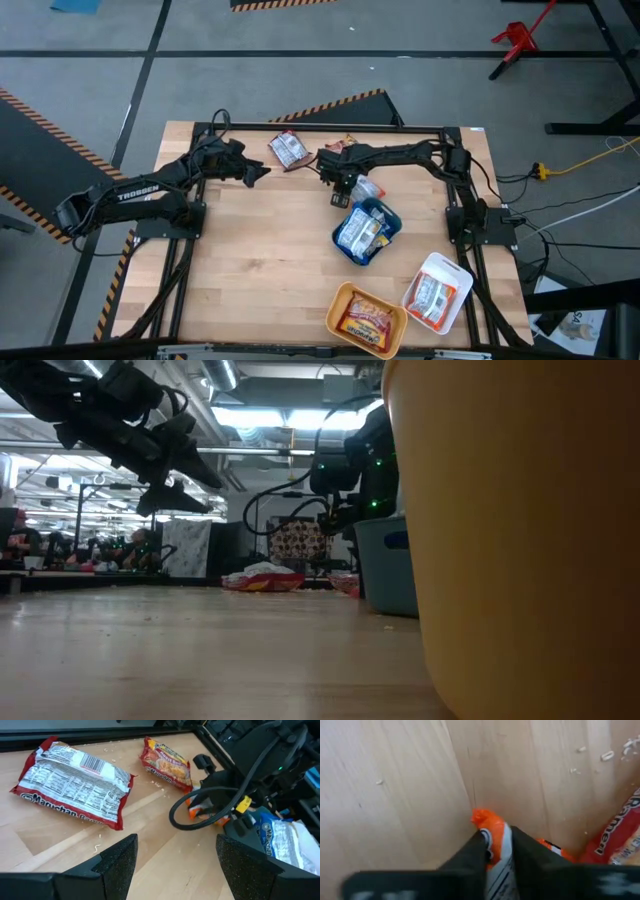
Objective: Sort Maruchan noodles
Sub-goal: Put the orange noodle pack into the white bin
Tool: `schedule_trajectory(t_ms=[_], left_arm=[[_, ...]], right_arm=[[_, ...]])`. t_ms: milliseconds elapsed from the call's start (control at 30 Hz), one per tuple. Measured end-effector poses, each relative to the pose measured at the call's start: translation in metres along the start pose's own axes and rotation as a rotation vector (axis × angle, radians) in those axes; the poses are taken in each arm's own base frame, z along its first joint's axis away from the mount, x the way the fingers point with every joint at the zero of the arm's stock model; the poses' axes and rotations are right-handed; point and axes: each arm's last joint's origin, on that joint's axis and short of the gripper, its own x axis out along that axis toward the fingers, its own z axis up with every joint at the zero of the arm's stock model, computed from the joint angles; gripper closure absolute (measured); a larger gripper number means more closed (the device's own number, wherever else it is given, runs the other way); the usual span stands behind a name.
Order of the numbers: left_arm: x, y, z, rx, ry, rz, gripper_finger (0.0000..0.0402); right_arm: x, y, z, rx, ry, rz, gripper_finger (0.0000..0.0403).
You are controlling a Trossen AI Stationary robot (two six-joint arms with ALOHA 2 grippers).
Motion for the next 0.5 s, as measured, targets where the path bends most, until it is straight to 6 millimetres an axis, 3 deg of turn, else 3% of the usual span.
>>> schedule_trajectory(t_ms=[100,333,500], left_arm=[[0.000,0.001,-0.001,-0.002,0.012,0.008,0.0138],[0.000,0.001,-0.001,0.001,0.011,0.009,0.0138],[0.000,0.001,-0.001,0.002,0.005,0.019,0.0138]], right_arm=[[0.000,0.000,0.000,0.002,0.003,0.005,0.0386],[-0.009,-0.001,0.006,0.037,-0.003,0.010,0.0396],[-0.046,-0.004,0.023,0.059,-0.099,0.003,0.0399]])
